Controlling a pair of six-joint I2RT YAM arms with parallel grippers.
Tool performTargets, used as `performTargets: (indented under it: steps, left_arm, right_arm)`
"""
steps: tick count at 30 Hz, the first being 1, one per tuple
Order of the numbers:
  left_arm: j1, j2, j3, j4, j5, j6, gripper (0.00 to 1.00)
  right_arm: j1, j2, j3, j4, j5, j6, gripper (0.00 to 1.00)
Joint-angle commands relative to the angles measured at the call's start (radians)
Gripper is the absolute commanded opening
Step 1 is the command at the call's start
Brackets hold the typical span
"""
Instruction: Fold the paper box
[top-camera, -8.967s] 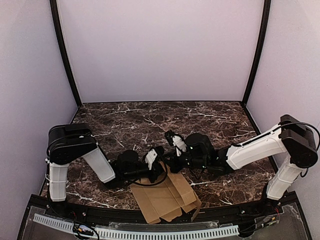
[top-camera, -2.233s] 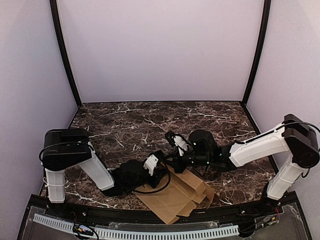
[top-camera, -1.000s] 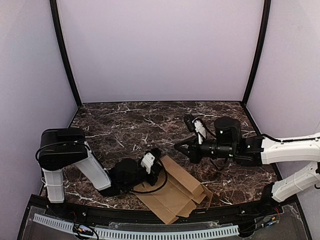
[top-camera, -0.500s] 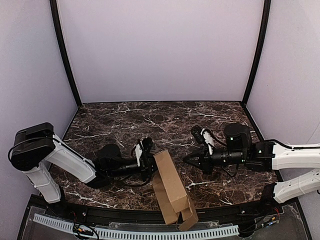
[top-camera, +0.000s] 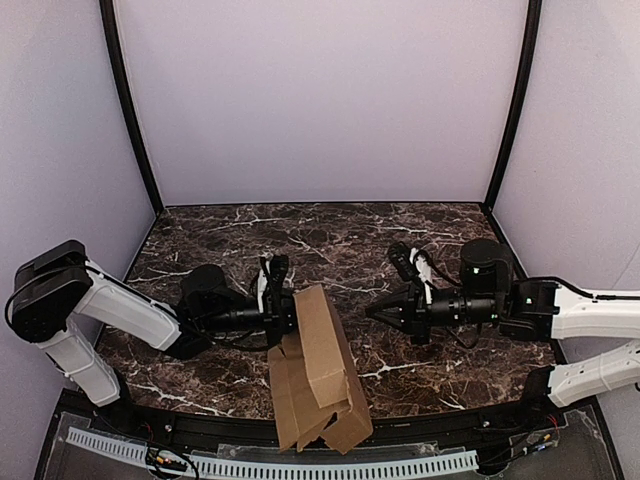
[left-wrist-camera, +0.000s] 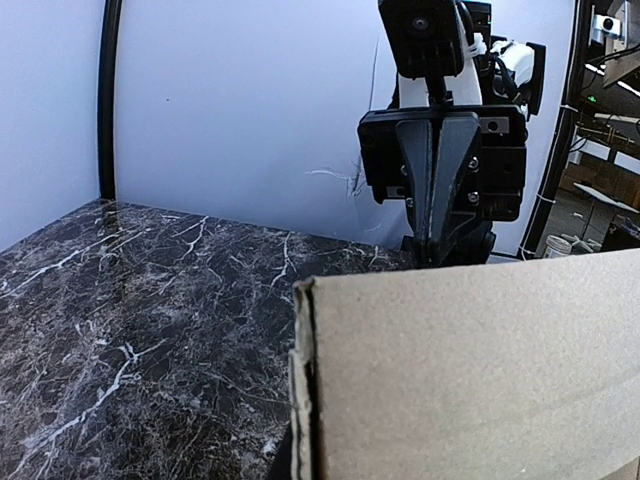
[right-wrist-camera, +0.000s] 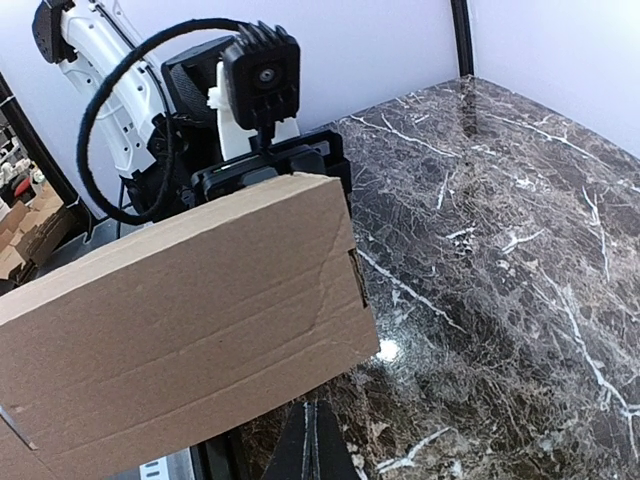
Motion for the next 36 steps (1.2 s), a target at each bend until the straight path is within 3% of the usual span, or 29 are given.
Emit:
performTargets:
  steps: [1, 18, 36]
  left_arm:
    - [0.030, -0.014, 0.035, -0.014, 0.144, -0.034, 0.00]
    - [0.072, 0.104, 0.067, 0.357, 0.436, -0.338, 0.00]
    - [0.071, 0.114, 0.065, 0.456, 0.460, -0.407, 0.00]
  right_arm:
    - [-0.002, -0.001, 0.037, 0.079, -0.024, -0.017, 0.00]
    - [0.105, 0.150, 0.109, 0.194, -0.044, -0.066, 0.00]
    - [0.170, 0.277, 0.137, 0.238, 0.016, -0.064, 0.00]
